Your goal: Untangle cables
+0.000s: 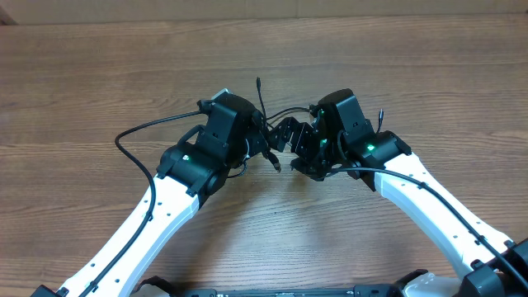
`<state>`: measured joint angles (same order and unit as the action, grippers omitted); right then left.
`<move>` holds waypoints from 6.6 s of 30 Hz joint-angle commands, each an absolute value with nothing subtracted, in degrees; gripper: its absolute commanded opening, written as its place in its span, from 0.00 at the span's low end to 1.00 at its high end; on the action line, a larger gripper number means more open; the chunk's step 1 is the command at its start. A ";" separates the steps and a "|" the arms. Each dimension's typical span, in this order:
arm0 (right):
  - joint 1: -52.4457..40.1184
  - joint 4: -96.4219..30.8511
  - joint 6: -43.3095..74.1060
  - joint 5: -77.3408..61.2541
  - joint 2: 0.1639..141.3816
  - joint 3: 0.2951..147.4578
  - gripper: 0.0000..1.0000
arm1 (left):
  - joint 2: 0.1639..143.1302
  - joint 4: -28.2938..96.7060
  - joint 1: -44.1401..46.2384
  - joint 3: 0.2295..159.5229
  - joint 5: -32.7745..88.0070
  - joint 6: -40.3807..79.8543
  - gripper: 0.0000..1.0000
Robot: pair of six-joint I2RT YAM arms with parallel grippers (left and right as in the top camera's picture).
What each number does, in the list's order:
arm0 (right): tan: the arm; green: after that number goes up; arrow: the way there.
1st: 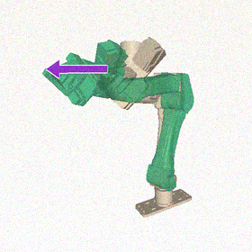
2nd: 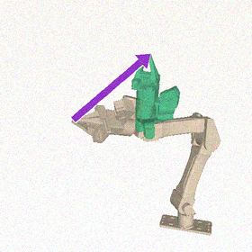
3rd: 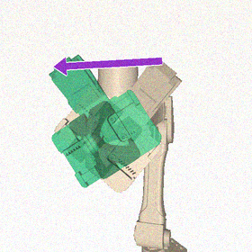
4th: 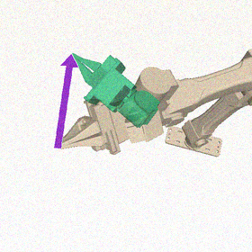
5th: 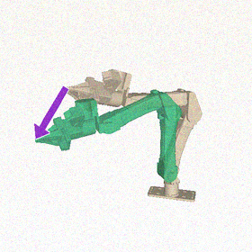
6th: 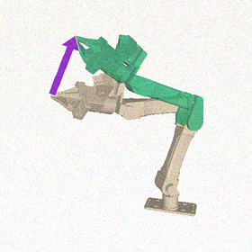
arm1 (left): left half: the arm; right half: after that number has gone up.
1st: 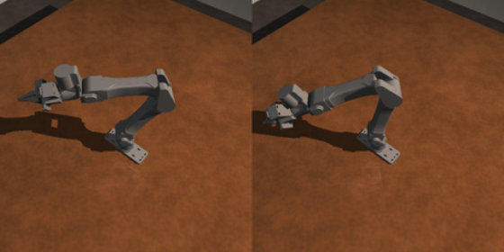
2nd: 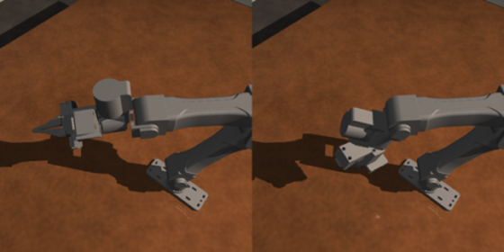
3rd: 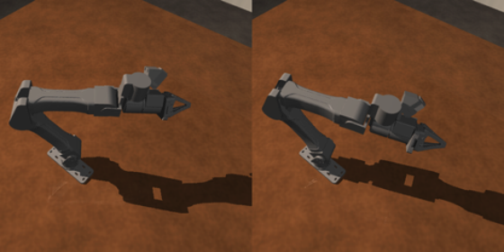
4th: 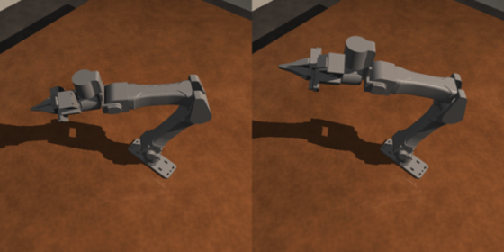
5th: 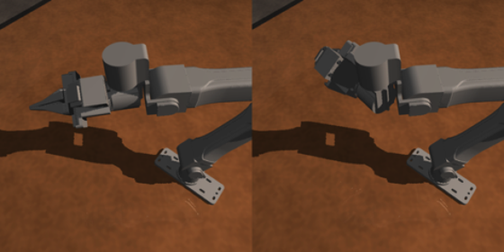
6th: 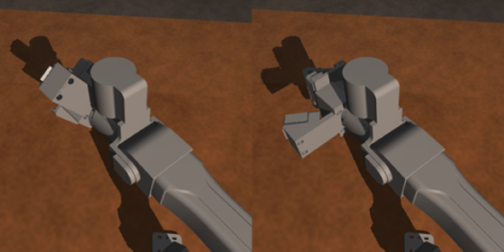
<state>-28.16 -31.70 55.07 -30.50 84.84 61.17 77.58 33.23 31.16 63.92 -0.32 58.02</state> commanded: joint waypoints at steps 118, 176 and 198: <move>-31.75 -44.93 52.01 -10.44 85.01 60.05 1.00 | 78.87 46.63 17.67 64.97 0.05 43.79 0.04; -31.75 -45.56 52.01 -7.92 85.01 60.05 1.00 | 95.20 45.06 7.86 64.97 8.91 35.07 0.68; -31.77 -45.36 52.03 -7.97 84.99 60.05 1.00 | 97.60 32.80 14.24 64.95 0.21 32.82 0.56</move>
